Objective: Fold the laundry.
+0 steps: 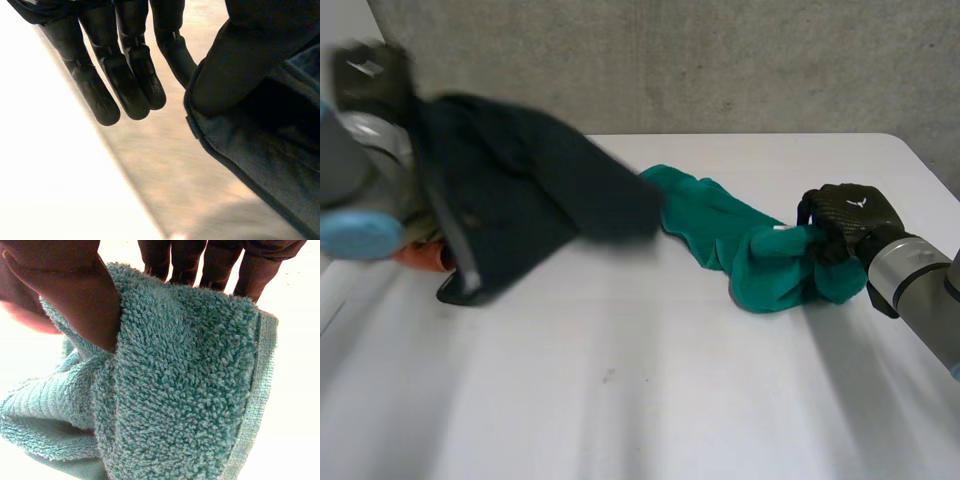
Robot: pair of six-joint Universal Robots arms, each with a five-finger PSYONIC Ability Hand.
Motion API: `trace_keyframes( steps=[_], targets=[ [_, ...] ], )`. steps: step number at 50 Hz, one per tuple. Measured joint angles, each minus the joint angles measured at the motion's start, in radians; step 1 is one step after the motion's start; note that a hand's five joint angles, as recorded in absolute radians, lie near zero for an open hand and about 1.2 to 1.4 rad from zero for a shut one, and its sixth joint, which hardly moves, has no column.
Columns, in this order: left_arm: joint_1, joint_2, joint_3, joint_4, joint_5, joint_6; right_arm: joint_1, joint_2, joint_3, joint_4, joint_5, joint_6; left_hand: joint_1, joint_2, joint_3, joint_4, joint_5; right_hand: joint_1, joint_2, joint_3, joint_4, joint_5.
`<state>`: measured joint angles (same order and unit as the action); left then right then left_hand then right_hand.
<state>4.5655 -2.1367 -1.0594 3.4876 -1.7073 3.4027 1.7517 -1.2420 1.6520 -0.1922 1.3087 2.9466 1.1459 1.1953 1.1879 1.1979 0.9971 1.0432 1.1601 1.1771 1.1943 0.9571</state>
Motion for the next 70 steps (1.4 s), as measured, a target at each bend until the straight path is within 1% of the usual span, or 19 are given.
trace_keyframes(
  steps=[7, 10, 14, 15, 16, 17, 19, 23, 31, 38, 44, 46, 49, 50, 53, 58, 61, 65, 70],
  targets=[
    [0.148, -0.11, 0.234, -0.022, -0.041, -0.005, 0.016, 0.0, 0.009, 0.0, 0.0, -0.003, 0.0, 0.001, 0.002, 0.0, 0.0, 0.0, 0.0, 0.0, 0.001, 0.0],
    [0.182, -0.177, 0.316, -0.062, -0.034, 0.014, 0.025, 0.0, 0.014, 0.0, 0.0, -0.005, 0.0, 0.001, 0.002, 0.0, 0.0, 0.0, 0.0, 0.0, 0.002, 0.0],
    [0.186, -0.223, 0.337, -0.118, 0.013, 0.031, 0.034, 0.001, 0.015, 0.001, 0.0, -0.006, -0.004, -0.005, -0.003, -0.006, -0.003, 0.0, 0.0, 0.0, 0.002, 0.0],
    [0.182, -0.228, 0.33, -0.131, 0.03, 0.033, 0.036, 0.001, 0.015, 0.001, 0.0, -0.006, -0.547, -0.496, -0.485, -0.499, -0.479, 0.0, 0.0, 0.0, 0.002, 0.0],
    [0.176, -0.23, 0.316, -0.144, 0.056, 0.036, 0.038, 0.001, 0.015, 0.001, 0.0, -0.006, -0.547, -0.496, -0.485, -0.499, -0.479, 0.0, 0.0, 0.0, 0.002, 0.0],
    [0.168, -0.227, 0.296, -0.153, 0.083, 0.038, 0.04, 0.001, 0.015, 0.0, 0.0, -0.006, -0.893, -0.849, -0.821, -0.841, -0.81, 0.0, 0.0, 0.0, 0.002, 0.0],
    [0.153, -0.215, 0.253, -0.159, 0.126, 0.041, 0.041, 0.001, 0.014, 0.0, 0.0, -0.006, -0.96, -0.974, -0.965, -0.979, -0.941, 0.0, 0.0, 0.0, 0.002, 0.0],
    [0.119, -0.144, 0.129, -0.112, 0.181, 0.042, 0.045, -0.001, 0.011, 0.001, -0.005, -0.006, -0.96, -0.991, -0.979, -0.996, -0.947, 0.0, 0.0, 0.005, 0.002, 0.0],
    [0.052, 0.063, -0.12, -0.019, 0.197, 0.037, 0.068, -0.031, 0.01, 0.026, -0.032, -0.009, -0.96, -0.992, -0.979, -0.996, -0.947, 0.0, 0.0, 0.005, 0.002, 0.0],
    [-0.025, 0.244, -0.339, -0.036, 0.213, -0.002, 0.144, -0.095, 0.026, 0.089, -0.112, -0.029, -0.96, -0.992, -0.979, -0.996, -0.947, 0.0, 0.0, 0.005, 0.002, 0.0],
    [-0.098, 0.339, -0.499, -0.048, 0.226, -0.069, 0.295, -0.134, 0.049, 0.161, -0.222, -0.048, -0.96, -0.992, -0.979, -0.996, -0.947, 0.0, 0.0, 0.005, 0.002, 0.0],
    [-0.124, 0.362, -0.549, -0.047, 0.225, -0.097, 0.375, -0.118, 0.05, 0.18, -0.256, -0.052, -0.96, -0.992, -0.979, -0.996, -0.947, -0.081, -0.174, -0.163, -0.174, -0.134],
    [-0.149, 0.383, -0.595, -0.047, 0.217, -0.122, 0.466, -0.079, 0.039, 0.19, -0.267, -0.054, -0.96, -0.992, -0.979, -0.996, -0.947, -0.506, -0.62, -0.614, -0.608, -0.574],
    [-0.159, 0.393, -0.612, -0.047, 0.21, -0.131, 0.502, -0.056, 0.024, 0.191, -0.253, -0.052, -0.96, -0.992, -0.979, -0.996, -0.947, -0.709, -0.812, -0.806, -0.821, -0.782],
    [-0.171, 0.413, -0.64, -0.05, 0.192, -0.142, 0.533, -0.02, -0.019, 0.191, -0.194, -0.035, -0.96, -0.992, -0.979, -0.996, -0.947, -0.82, -0.948, -0.96, -0.974, -0.909],
    [-0.183, 0.457, -0.679, -0.079, 0.162, -0.153, 0.477, -0.013, -0.105, 0.196, -0.074, 0.025, -0.96, -0.992, -0.979, -0.996, -0.948, -0.82, -0.953, -0.971, -0.99, -0.91],
    [-0.194, 0.483, -0.699, -0.107, 0.156, -0.158, 0.411, -0.025, -0.147, 0.209, -0.04, 0.052, -0.96, -0.992, -0.979, -0.996, -0.947, -0.82, -0.953, -0.971, -0.99, -0.91],
    [-0.227, 0.51, -0.728, -0.176, 0.163, -0.159, 0.308, -0.034, -0.204, 0.266, -0.043, 0.04, -0.96, -0.992, -0.979, -0.996, -0.947, -0.82, -0.953, -0.971, -0.99, -0.91],
    [-0.305, 0.522, -0.768, -0.319, 0.178, -0.155, 0.197, 0.004, -0.273, 0.377, -0.095, -0.104, -0.96, -0.992, -0.979, -0.996, -0.948, -0.82, -0.953, -0.971, -0.99, -0.91]
  ],
)
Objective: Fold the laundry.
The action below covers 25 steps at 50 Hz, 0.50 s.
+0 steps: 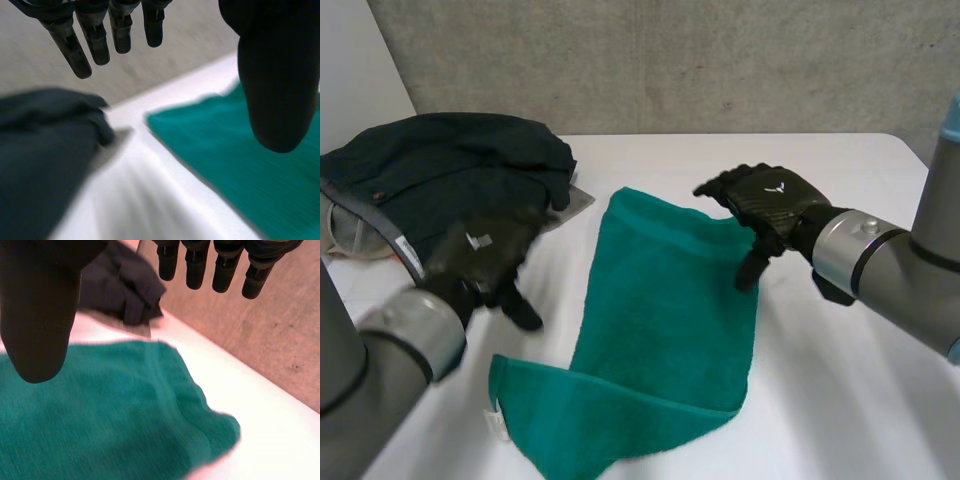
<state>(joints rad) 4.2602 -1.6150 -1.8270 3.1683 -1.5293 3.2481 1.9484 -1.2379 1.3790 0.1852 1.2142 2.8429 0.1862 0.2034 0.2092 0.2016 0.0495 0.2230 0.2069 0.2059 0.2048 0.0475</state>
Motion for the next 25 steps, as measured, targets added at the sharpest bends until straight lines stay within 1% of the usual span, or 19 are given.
trace_keyframes(
  steps=[5, 6, 7, 10, 12, 14, 19, 21, 22, 23, 25],
  targets=[
    [-0.066, -0.006, -0.037, -0.102, -0.006, 0.014, -0.035, 0.064, -0.037, 0.037, -0.028, -0.207, 0.0, 0.0, 0.0, 0.0, 0.001, 0.0, 0.0, 0.0, 0.0, 0.0],
    [-0.082, -0.01, -0.049, -0.123, -0.013, 0.024, -0.041, 0.089, -0.046, 0.041, -0.034, -0.282, 0.0, 0.0, 0.0, 0.0, 0.001, 0.0, 0.0, 0.0, 0.0, 0.0],
    [-0.092, -0.014, -0.057, -0.134, -0.018, 0.032, -0.045, 0.106, -0.052, 0.042, -0.037, -0.333, 0.0, 0.0, 0.0, 0.0, 0.0, 0.0, 0.0, 0.0, 0.0, 0.0],
    [-0.099, -0.033, -0.07, -0.132, -0.034, 0.068, -0.052, 0.147, -0.065, 0.036, -0.04, -0.418, 0.021, 0.013, 0.011, 0.013, 0.007, 0.0, 0.0, 0.0, 0.0, 0.0],
    [-0.094, -0.054, -0.075, -0.117, -0.044, 0.1, -0.055, 0.165, -0.07, 0.031, -0.041, -0.442, 0.021, 0.013, 0.011, 0.013, 0.007, 0.0, 0.0, 0.0, 0.0, 0.0],
    [-0.082, -0.081, -0.076, -0.094, -0.054, 0.139, -0.06, 0.19, -0.072, 0.02, -0.043, -0.458, 0.133, 0.101, 0.094, 0.106, 0.085, 0.0, 0.0, 0.0, 0.0, 0.0],
    [-0.038, -0.155, -0.066, -0.043, -0.055, 0.213, -0.07, 0.204, -0.045, -0.012, -0.054, -0.418, 0.277, 0.25, 0.245, 0.254, 0.234, 0.0, 0.0, 0.0, 0.0, 0.0],
    [-0.024, -0.179, -0.058, -0.033, -0.047, 0.226, -0.074, 0.198, -0.02, -0.032, -0.061, -0.39, 0.318, 0.292, 0.282, 0.292, 0.271, 0.0, 0.0, 0.0, 0.0, 0.0],
    [-0.019, -0.189, -0.055, -0.031, -0.042, 0.229, -0.075, 0.194, -0.009, -0.042, -0.064, -0.379, 0.372, 0.344, 0.331, 0.341, 0.319, 0.0, 0.0, 0.0, 0.0, 0.0],
    [-0.014, -0.201, -0.049, -0.029, -0.035, 0.232, -0.077, 0.189, 0.007, -0.055, -0.066, -0.365, 0.484, 0.446, 0.44, 0.443, 0.417, 0.0, 0.0, 0.0, 0.0, 0.0],
    [-0.012, -0.209, -0.046, -0.029, -0.03, 0.232, -0.078, 0.186, 0.014, -0.061, -0.066, -0.359, 0.484, 0.446, 0.44, 0.443, 0.417, 0.0, 0.0, 0.0, 0.0, 0.0]
  ],
)
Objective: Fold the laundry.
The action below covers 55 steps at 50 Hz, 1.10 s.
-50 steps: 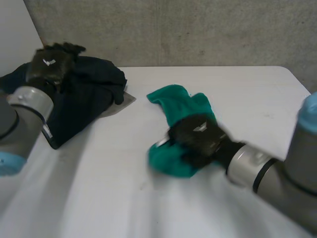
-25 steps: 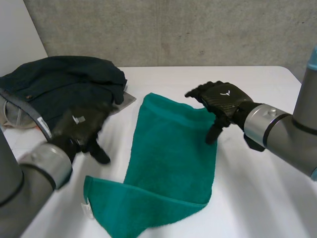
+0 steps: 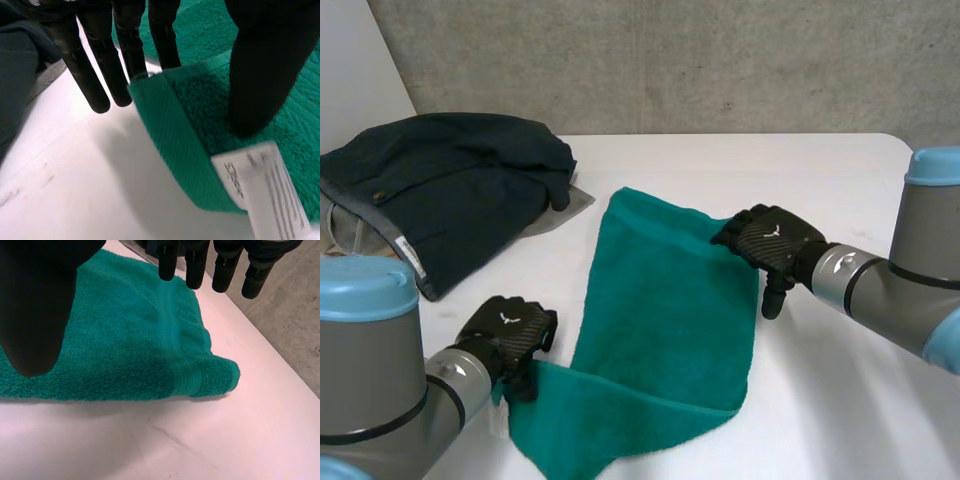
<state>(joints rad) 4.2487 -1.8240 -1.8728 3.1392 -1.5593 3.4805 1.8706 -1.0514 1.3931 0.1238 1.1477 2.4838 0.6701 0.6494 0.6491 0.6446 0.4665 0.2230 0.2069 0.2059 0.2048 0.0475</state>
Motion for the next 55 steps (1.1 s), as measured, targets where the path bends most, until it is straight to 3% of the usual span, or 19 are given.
trace_keyframes(
  steps=[2, 5, 12, 23, 30, 41, 43, 49, 51, 55],
  targets=[
    [0.003, -0.016, 0.01, -0.008, 0.017, 0.0, -0.005, -0.013, 0.036, -0.034, 0.003, 0.03, 0.276, 0.263, 0.26, 0.268, 0.263, 0.0, 0.0, 0.0, 0.0, 0.0],
    [-0.001, -0.012, 0.018, -0.031, 0.031, -0.003, -0.014, -0.022, 0.058, -0.058, 0.016, 0.053, 0.493, 0.505, 0.499, 0.512, 0.503, 0.0, 0.0, 0.0, 0.0, 0.0],
    [-0.004, 0.094, 0.057, -0.091, 0.027, -0.005, -0.05, -0.03, 0.038, -0.019, 0.047, 0.071, 0.493, 0.543, 0.537, 0.552, 0.518, 0.0, 0.0, 0.0, 0.0, 0.0],
    [0.024, 0.375, 0.213, -0.176, 0.029, -0.008, -0.088, -0.032, -0.042, 0.27, 0.011, 0.117, 0.493, 0.544, 0.537, 0.553, 0.518, 0.0, 0.0, 0.0, 0.0, 0.0],
    [0.002, 0.454, 0.324, -0.224, 0.044, -0.019, -0.034, 0.002, 0.018, 0.104, -0.007, 0.328, 0.493, 0.546, 0.54, 0.553, 0.518, 0.0, 0.0, 0.0, 0.0, 0.0],
    [-0.039, 0.463, 0.456, -0.233, 0.014, -0.046, 0.089, 0.111, 0.057, -0.148, 0.062, 0.539, 0.493, 0.546, 0.54, 0.553, 0.518, 0.006, 0.008, 0.009, 0.007, 0.005],
    [-0.043, 0.459, 0.471, -0.232, 0.009, -0.05, 0.112, 0.132, 0.049, -0.172, 0.072, 0.561, 0.493, 0.546, 0.54, 0.553, 0.518, 0.05, 0.068, 0.069, 0.07, 0.056],
    [-0.045, 0.447, 0.494, -0.23, -0.007, -0.058, 0.158, 0.162, 0.019, -0.231, 0.117, 0.593, 0.493, 0.546, 0.54, 0.553, 0.518, 0.83, 0.855, 0.837, 0.837, 0.824],
    [-0.039, 0.444, 0.494, -0.229, -0.013, -0.061, 0.164, 0.136, 0.011, -0.248, 0.17, 0.595, 0.493, 0.546, 0.54, 0.553, 0.518, 0.888, 0.969, 0.963, 0.968, 0.942],
    [-0.004, 0.442, 0.476, -0.228, -0.017, -0.062, 0.133, 0.007, 0.005, -0.246, 0.253, 0.544, 0.493, 0.546, 0.54, 0.553, 0.518, 0.888, 0.969, 0.978, 0.983, 0.95]
  ],
)
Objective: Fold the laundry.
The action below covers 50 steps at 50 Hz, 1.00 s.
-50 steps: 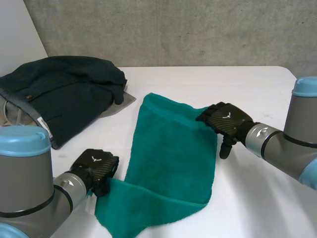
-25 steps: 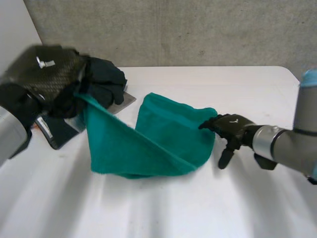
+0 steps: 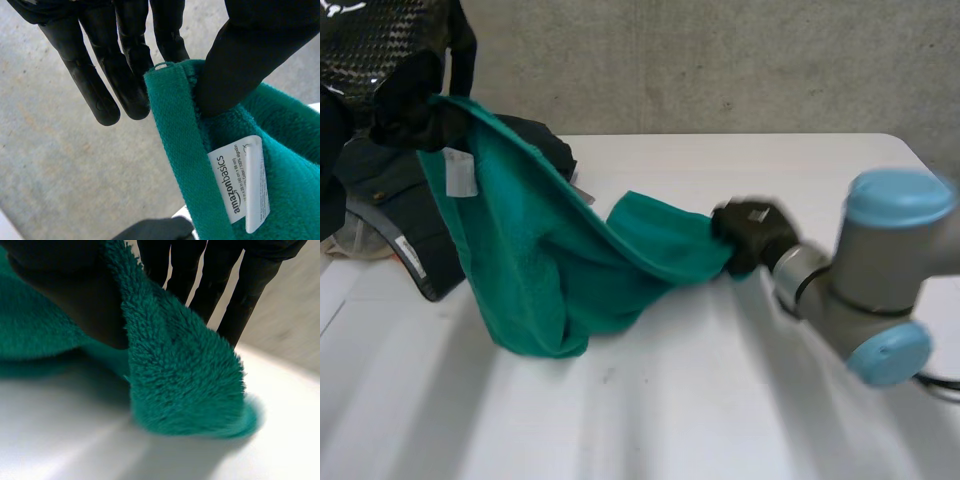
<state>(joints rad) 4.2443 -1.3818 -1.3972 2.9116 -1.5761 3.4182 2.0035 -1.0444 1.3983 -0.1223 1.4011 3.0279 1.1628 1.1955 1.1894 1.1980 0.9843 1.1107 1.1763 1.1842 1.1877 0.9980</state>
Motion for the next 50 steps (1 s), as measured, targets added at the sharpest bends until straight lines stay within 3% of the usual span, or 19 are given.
trace_keyframes(
  steps=[4, 8, 12, 18, 25, 29, 30, 33, 40, 48, 50],
  targets=[
    [0.044, -0.001, -0.029, 0.001, 0.009, -0.001, -0.052, -0.127, -0.012, 0.056, 0.004, -0.104, 0.0, 0.0, 0.0, 0.0, 0.0, 0.0, 0.0, 0.0, 0.0, 0.003],
    [0.126, -0.015, -0.104, 0.003, 0.059, -0.007, -0.131, -0.275, -0.078, 0.247, -0.07, -0.33, 0.0, 0.0, 0.0, 0.0, 0.0, 0.0, 0.0, 0.0, 0.007, 0.004],
    [0.167, -0.057, -0.179, 0.019, 0.114, -0.023, -0.161, -0.302, -0.159, 0.421, -0.124, -0.466, 0.0, 0.001, 0.0, 0.0, 0.0, 0.0, 0.0, 0.0, 0.007, 0.004],
    [0.161, -0.204, -0.275, 0.114, 0.156, -0.079, -0.15, -0.183, -0.249, 0.538, -0.154, -0.59, 0.0, 0.001, 0.0, 0.0, 0.0, 0.0, 0.0, 0.0, 0.007, 0.004],
    [0.128, -0.446, -0.267, 0.274, 0.128, -0.121, -0.113, 0.045, -0.289, 0.472, -0.128, -0.711, 0.0, 0.001, 0.0, 0.0, 0.0, -0.001, -0.01, -0.012, -0.003, -0.004],
    [0.122, -0.544, -0.209, 0.321, 0.088, -0.128, -0.103, 0.146, -0.305, 0.387, -0.096, -0.744, 0.0, 0.001, 0.0, 0.0, 0.0, -0.42, -0.487, -0.479, -0.48, -0.477],
    [0.122, -0.564, -0.19, 0.327, 0.076, -0.13, -0.104, 0.164, -0.305, 0.358, -0.089, -0.742, 0.0, 0.001, 0.0, 0.0, 0.0, -0.641, -0.707, -0.693, -0.674, -0.681],
    [0.123, -0.592, -0.146, 0.325, 0.051, -0.131, -0.112, 0.179, -0.292, 0.287, -0.08, -0.709, 0.0, 0.001, 0.0, 0.0, 0.0, -0.886, -0.956, -0.951, -0.952, -0.938],
    [0.127, -0.567, -0.122, 0.287, 0.034, -0.134, -0.16, 0.06, -0.183, 0.209, -0.085, -0.497, 0.0, 0.001, 0.0, 0.0, 0.0, -0.891, -0.972, -0.981, -0.984, -0.951],
    [0.135, -0.475, -0.186, 0.285, 0.046, -0.135, -0.261, -0.18, 0.008, 0.294, -0.077, -0.143, 0.0, 0.001, 0.0, 0.0, 0.0, -0.891, -0.972, -0.981, -0.985, -0.951],
    [0.136, -0.468, -0.193, 0.287, 0.047, -0.135, -0.269, -0.194, 0.023, 0.304, -0.077, -0.119, 0.0, 0.001, 0.0, 0.0, 0.0, -0.891, -0.972, -0.981, -0.984, -0.951]
  ],
)
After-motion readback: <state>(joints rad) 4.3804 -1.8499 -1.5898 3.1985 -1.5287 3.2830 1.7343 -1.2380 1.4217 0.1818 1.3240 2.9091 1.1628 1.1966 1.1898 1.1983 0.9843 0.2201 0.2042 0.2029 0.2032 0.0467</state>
